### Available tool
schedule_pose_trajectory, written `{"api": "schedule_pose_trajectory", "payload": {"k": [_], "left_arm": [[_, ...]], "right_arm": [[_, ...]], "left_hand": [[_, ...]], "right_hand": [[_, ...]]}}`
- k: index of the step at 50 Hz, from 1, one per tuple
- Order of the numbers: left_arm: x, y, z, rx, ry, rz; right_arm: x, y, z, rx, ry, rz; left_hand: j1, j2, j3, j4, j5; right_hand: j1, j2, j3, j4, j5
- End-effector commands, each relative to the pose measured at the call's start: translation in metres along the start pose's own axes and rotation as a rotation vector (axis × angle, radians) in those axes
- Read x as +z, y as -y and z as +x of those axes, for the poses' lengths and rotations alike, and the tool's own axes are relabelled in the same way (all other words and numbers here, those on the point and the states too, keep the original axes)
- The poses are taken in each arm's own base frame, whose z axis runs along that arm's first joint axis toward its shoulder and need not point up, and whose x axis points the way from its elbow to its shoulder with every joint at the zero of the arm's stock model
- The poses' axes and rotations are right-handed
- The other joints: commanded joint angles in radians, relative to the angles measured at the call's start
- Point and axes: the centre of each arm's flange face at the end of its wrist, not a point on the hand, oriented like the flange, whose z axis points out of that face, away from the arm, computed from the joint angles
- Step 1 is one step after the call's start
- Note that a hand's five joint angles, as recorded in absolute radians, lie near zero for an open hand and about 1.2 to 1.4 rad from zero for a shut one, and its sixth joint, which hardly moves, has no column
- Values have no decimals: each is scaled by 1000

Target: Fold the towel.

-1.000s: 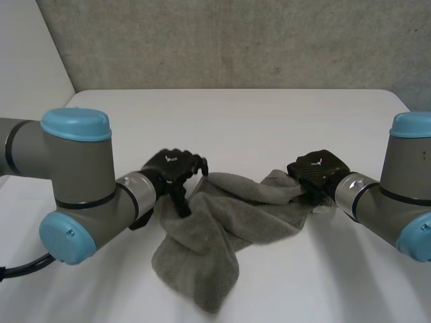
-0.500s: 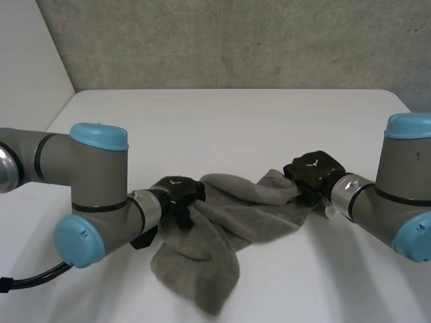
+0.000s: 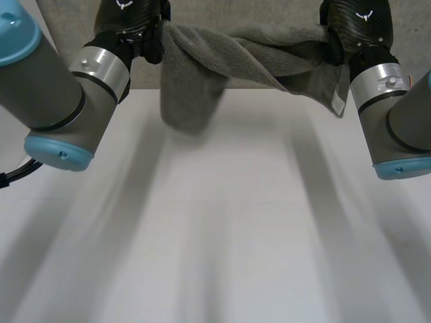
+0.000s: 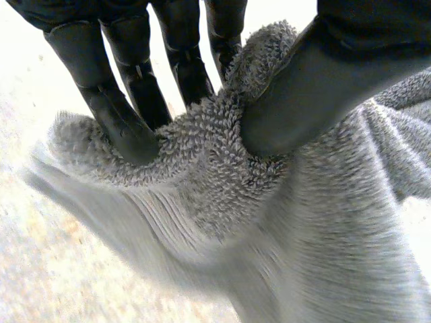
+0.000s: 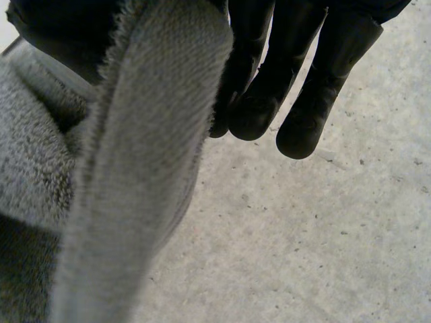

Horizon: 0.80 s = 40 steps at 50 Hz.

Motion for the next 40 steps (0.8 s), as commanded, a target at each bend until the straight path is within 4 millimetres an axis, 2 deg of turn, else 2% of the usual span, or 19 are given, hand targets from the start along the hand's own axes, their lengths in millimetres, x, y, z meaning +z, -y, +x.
{"api": "schedule_pose_trajectory", "payload": {"k": [1,2,4,5,7,8,10,13,15,17,21,24,26,33,34,35,37,38,40], "left_arm": [[-39,-37,15,-12,-61,-138],[-48,-51,19,-17,-84,-190],[-59,-64,24,-24,-107,-249],[-59,-64,24,-24,-108,-249],[-85,-96,32,-30,-148,-397],[-85,-96,32,-30,-149,-398],[-109,-123,41,0,-191,-526],[-121,-133,45,26,-215,-581],[-143,-144,57,73,-271,-659],[-151,-146,62,91,-295,-682],[-167,-144,69,101,-327,-708],[-170,-140,72,106,-338,-705],[-178,-125,78,111,-365,-687],[-194,-101,87,119,-407,-661],[-197,-96,87,121,-412,-656],[-197,-96,87,121,-412,-656],[-205,-87,88,130,-429,-659],[-205,-87,88,130,-429,-659],[-204,-75,85,150,-430,-637]], "right_arm": [[-17,-19,-6,9,82,-232],[-23,-30,-10,4,120,-301],[-31,-43,-15,-10,163,-382],[-31,-43,-15,-10,164,-383],[-52,-70,-24,-46,242,-535],[-52,-70,-24,-46,242,-536],[-70,-94,-33,-84,297,-647],[-79,-106,-37,-94,323,-693],[-92,-124,-39,-111,349,-772],[-96,-129,-39,-112,359,-800],[-102,-132,-40,-107,371,-842],[-103,-132,-40,-108,372,-845],[-103,-131,-38,-107,368,-848],[-106,-129,-36,-105,364,-857],[-106,-128,-31,-106,352,-860],[-106,-128,-31,-106,352,-860],[-107,-127,-20,-106,328,-868],[-107,-127,-20,-106,328,-868],[-109,-129,-18,-102,326,-877]], "left_hand": [[-35,-114,-148,-136,-268],[-35,-114,-148,-136,-268],[-35,-114,-148,-136,-268],[-35,-114,-148,-136,-268],[-35,-114,-148,-136,-268],[-35,-114,-148,-136,-268],[-35,-114,-148,-136,-268],[-35,-114,-148,-136,-268],[-35,-114,-148,-136,-268],[-35,-114,-148,-136,-268],[-35,-114,-148,-136,-268],[-35,-114,-148,-136,-268],[-35,-114,-148,-136,-268],[-35,-114,-148,-136,-268],[-233,-312,-345,-333,-465],[-235,-314,-347,-335,-467],[-778,-857,-891,-878,-1011],[-781,-860,-893,-881,-1013],[-1067,-1146,-1180,-1167,-1300]], "right_hand": [[51,55,47,50,51],[51,55,47,50,51],[51,55,47,50,51],[51,55,47,50,51],[51,55,47,50,51],[51,55,47,50,51],[51,55,47,50,51],[51,55,47,50,51],[51,55,47,50,51],[51,55,47,50,51],[51,55,47,50,51],[51,55,47,50,51],[51,55,47,50,51],[51,55,47,50,51],[51,55,47,50,51],[51,55,47,50,51],[51,55,47,50,51],[51,55,47,50,51],[51,55,47,50,51]]}}
